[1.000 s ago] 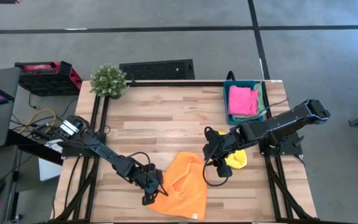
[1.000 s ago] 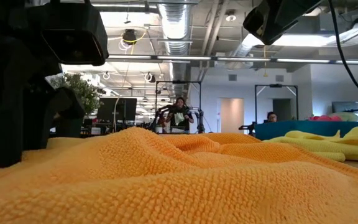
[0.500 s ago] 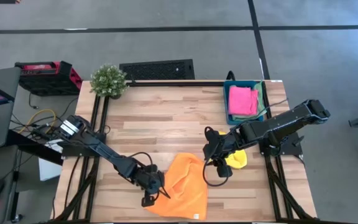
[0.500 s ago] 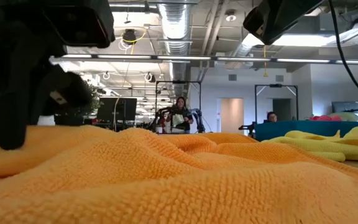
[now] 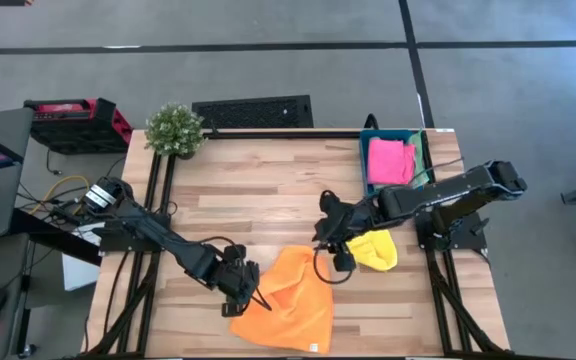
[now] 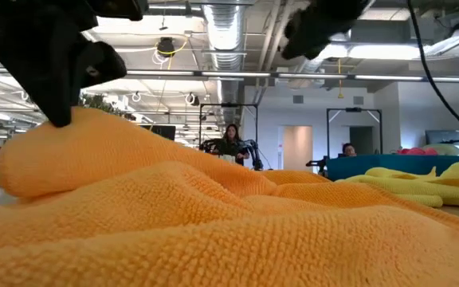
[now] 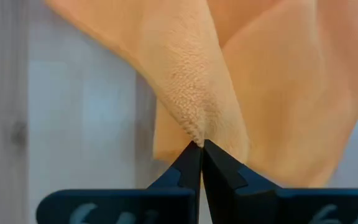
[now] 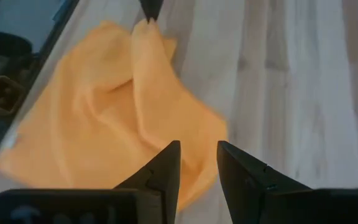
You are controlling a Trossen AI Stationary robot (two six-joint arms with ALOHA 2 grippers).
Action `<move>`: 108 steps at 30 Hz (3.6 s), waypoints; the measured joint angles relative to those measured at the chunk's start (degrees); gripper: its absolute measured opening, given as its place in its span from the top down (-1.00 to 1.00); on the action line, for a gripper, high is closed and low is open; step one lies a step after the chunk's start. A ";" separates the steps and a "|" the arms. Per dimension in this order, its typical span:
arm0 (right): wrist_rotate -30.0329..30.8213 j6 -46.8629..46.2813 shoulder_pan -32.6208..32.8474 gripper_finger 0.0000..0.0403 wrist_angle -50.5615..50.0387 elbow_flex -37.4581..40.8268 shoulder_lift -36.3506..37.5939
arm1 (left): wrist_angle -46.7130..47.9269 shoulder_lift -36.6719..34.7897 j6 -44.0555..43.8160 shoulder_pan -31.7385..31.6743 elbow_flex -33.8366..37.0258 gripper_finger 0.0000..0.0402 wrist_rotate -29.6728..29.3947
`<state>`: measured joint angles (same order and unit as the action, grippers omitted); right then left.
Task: Fold microfiber towels
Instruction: Fold the orange microfiber towel on the table
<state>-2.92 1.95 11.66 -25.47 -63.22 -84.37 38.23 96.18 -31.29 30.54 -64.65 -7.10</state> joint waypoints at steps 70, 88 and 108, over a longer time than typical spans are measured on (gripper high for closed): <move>17.58 11.70 -7.58 0.97 -21.03 -19.91 -16.91 | 33.56 -0.65 -1.48 -4.01 -6.72 1.00 -31.68; 38.78 19.32 -17.79 0.97 -16.93 -19.87 -4.96 | 47.66 -3.03 10.29 -21.88 -22.31 1.00 -54.97; 37.00 17.73 -13.95 0.96 -23.65 -19.93 -1.11 | 36.24 -12.69 32.35 -22.68 -25.37 1.00 -35.97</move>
<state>34.08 19.68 -2.29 -49.12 -83.15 -85.47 74.48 83.49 1.06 7.86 -90.02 -43.06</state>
